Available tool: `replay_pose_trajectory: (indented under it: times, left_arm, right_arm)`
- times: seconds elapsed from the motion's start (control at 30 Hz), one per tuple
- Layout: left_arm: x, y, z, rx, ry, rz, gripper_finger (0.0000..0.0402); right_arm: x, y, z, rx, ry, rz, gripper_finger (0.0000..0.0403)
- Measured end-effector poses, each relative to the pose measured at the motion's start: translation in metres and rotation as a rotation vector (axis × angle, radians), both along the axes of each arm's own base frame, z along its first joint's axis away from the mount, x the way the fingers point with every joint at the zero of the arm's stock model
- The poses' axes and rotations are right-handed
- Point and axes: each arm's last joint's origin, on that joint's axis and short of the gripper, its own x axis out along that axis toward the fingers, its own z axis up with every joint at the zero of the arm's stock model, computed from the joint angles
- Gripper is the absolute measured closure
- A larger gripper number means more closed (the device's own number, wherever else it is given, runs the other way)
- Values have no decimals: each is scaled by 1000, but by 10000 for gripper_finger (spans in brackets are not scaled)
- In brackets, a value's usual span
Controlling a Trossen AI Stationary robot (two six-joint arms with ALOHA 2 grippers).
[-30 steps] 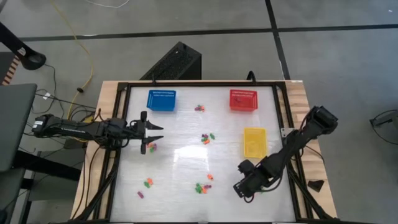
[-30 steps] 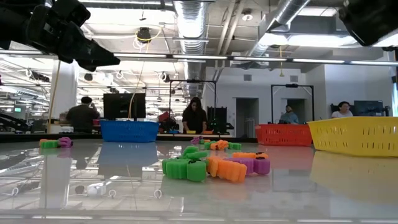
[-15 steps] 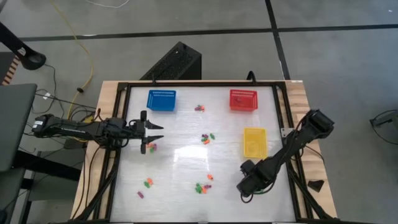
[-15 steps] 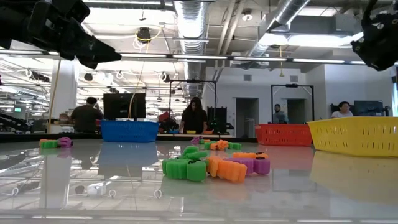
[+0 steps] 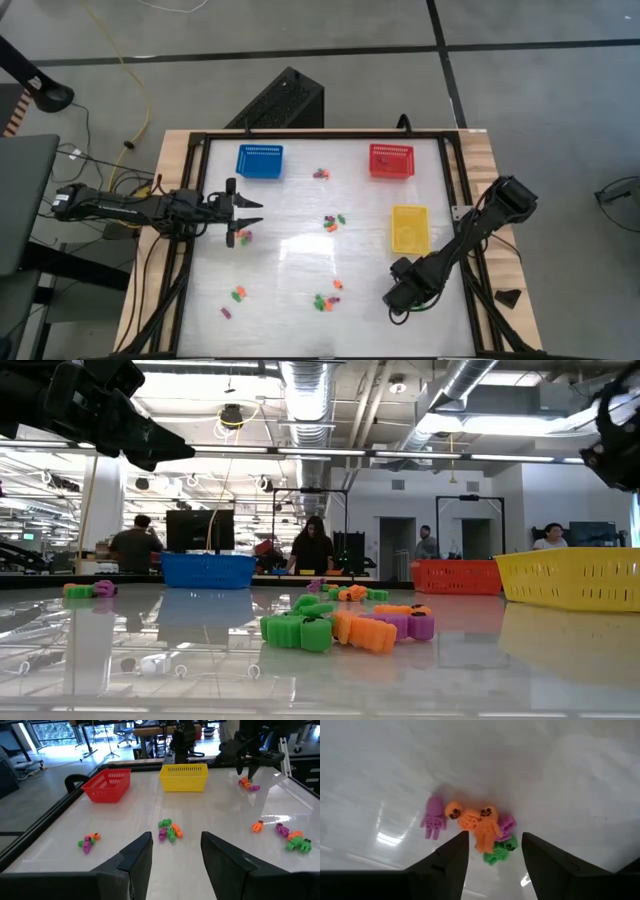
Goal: Sort Halloween decoration
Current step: Put the orange skeleton toy into the blue bin
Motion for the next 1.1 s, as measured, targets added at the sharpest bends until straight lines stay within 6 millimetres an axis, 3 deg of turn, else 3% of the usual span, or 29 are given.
replay_pose_trajectory:
  times: [0.43,0.67,0.83,1.1]
  left_arm:
    - [0,0,0,-3,1,1,242]
    - [0,0,0,-3,-1,0,242]
    - [0,0,0,-4,-2,1,242]
    - [0,0,0,-11,-3,1,242]
  right_arm:
    - [0,0,-13,40,-45,20,213]
    - [0,-1,-13,45,-52,56,287]
    - [8,-4,0,76,-103,117,359]
    - [20,-23,26,89,-236,172,361]
